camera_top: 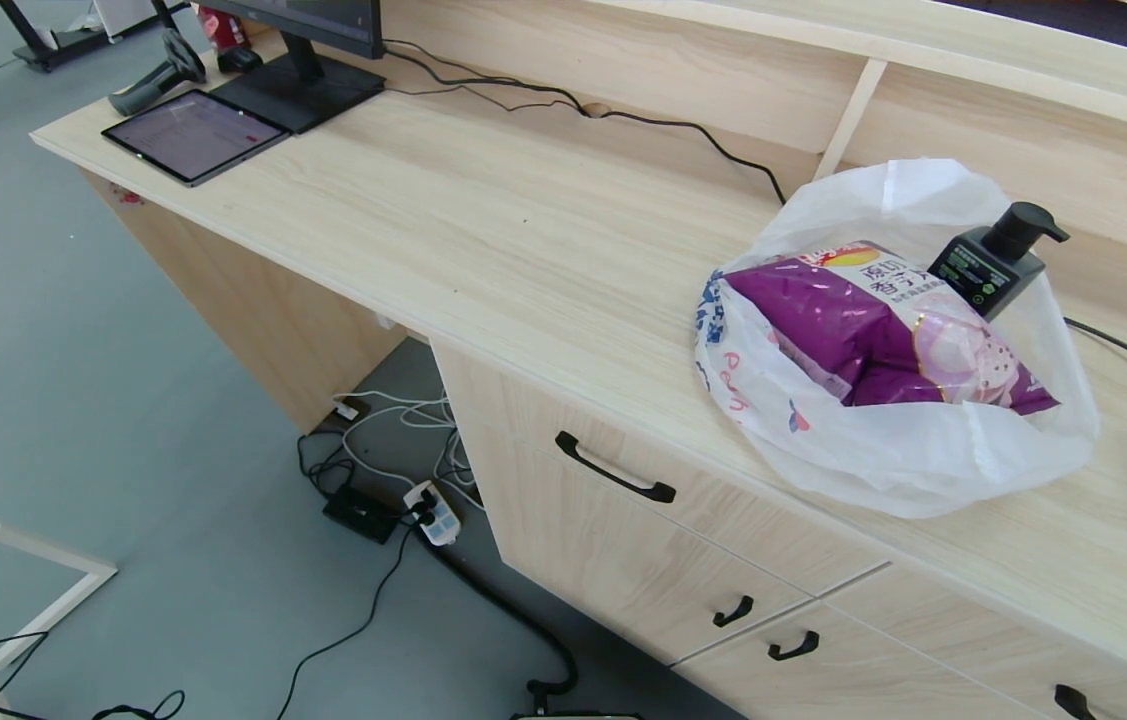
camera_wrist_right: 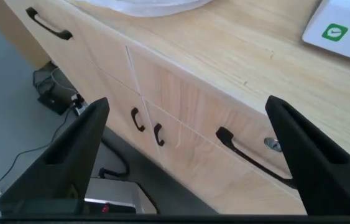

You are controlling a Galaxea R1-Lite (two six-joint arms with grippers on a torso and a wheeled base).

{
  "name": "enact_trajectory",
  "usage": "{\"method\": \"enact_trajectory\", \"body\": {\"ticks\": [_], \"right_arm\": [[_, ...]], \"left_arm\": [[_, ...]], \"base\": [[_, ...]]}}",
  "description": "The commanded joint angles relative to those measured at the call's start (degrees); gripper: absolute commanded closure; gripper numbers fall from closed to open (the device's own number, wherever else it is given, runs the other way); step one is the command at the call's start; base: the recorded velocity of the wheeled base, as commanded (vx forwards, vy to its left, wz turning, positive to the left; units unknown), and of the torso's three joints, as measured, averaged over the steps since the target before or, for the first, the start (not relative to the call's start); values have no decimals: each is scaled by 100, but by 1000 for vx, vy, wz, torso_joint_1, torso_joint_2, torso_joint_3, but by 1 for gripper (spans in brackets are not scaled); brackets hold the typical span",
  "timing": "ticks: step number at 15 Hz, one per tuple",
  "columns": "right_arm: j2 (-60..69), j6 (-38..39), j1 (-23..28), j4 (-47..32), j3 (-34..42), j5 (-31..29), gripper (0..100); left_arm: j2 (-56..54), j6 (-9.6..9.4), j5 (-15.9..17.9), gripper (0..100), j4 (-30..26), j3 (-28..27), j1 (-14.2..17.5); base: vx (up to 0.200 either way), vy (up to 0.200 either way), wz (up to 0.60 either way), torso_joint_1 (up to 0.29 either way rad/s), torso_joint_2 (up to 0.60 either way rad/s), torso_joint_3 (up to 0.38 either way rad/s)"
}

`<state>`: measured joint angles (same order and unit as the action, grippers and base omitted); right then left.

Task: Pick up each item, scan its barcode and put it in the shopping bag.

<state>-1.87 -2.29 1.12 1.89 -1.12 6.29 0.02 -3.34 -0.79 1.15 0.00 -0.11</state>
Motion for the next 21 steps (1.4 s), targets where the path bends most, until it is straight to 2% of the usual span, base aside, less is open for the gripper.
{"method": "enact_trajectory", "body": {"ticks": [1,4,10,13,16,21], "right_arm": [[-16,-34,-15,-75,112,-119,0],[-385,27,-42,-171,112,-198,0],[187,71,-68,-180,112,-207,0],[178,89,-68,-180,112,-225,0],[178,62,-68,-180,112,-225,0],[187,71,-68,-180,112,-216,0]], "left_arm": [[-2,0,0,0,0,0,2],[-2,-9,0,0,0,0,2],[-2,79,-9,0,8,0,2],[-2,62,-9,0,8,0,2],[-2,211,-9,0,8,0,2],[-2,211,-9,0,8,0,2]], "base": [[0,0,0,0,0,0],[0,0,0,0,0,0],[0,0,0,0,0,0],[0,0,0,0,0,0],[0,0,0,0,0,0],[0,0,0,0,0,0]]}}
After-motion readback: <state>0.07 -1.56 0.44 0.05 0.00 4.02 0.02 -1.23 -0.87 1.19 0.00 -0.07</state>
